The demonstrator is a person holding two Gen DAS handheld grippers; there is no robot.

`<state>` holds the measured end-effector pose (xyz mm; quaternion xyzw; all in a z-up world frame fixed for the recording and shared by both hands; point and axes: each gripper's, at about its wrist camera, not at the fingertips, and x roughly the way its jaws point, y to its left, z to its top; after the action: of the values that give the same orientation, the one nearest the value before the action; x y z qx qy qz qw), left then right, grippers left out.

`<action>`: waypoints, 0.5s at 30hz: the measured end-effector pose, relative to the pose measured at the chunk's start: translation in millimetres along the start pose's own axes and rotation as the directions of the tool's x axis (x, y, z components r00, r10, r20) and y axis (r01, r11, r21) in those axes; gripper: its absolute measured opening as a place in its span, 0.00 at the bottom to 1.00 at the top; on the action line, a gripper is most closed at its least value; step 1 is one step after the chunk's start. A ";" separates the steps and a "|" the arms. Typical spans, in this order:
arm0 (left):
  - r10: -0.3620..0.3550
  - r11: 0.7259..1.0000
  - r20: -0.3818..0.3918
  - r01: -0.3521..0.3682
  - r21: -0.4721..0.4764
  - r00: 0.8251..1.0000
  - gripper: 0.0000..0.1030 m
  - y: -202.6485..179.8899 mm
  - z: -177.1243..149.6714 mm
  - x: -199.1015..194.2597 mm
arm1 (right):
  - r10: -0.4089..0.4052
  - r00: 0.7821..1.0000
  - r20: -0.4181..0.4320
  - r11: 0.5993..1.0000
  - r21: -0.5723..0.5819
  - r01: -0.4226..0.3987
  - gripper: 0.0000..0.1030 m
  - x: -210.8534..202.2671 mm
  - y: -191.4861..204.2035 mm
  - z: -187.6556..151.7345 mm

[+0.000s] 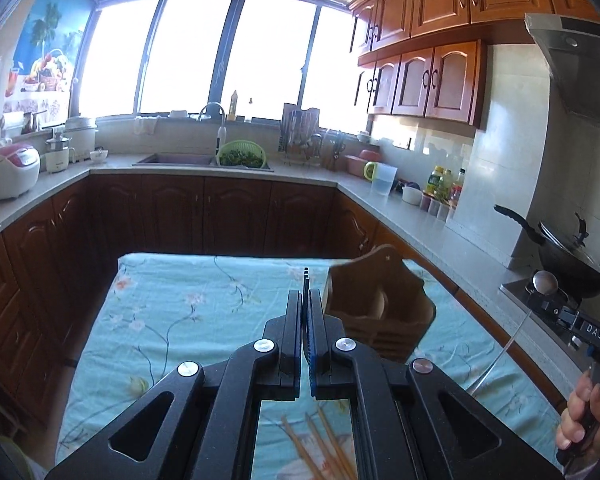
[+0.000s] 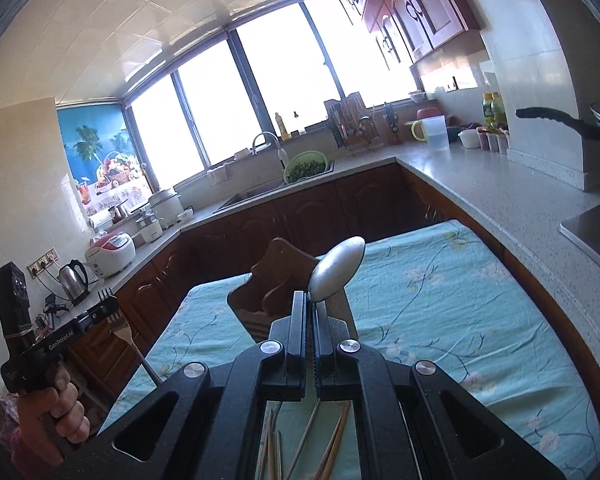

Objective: Organize utensils
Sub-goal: 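Carry fork and spoon into the wooden holder and open both tools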

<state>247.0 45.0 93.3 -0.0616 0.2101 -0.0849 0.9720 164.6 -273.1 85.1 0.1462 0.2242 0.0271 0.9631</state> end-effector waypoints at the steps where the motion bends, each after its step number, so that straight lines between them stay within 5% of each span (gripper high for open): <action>1: 0.012 1.000 0.019 -0.012 0.010 1.000 0.00 -3.3 5.4 3.2 | -0.009 1.000 0.014 1.000 -0.014 0.009 0.02 3.6 2.4 6.4; 8: 0.064 0.997 0.150 -0.071 0.043 0.987 0.01 -33.5 38.4 38.5 | -0.049 0.992 0.118 0.995 -0.082 0.059 0.02 35.8 15.9 49.9; 15: 0.118 0.989 0.159 -0.130 0.064 0.980 0.01 -58.0 10.4 115.8 | -0.090 0.988 0.122 0.985 -0.136 0.106 0.02 90.1 22.2 50.2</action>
<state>347.2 -32.9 65.6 -0.0188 0.1339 -0.0267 0.9905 267.9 -254.7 96.5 0.0672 0.1726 -0.0131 0.9826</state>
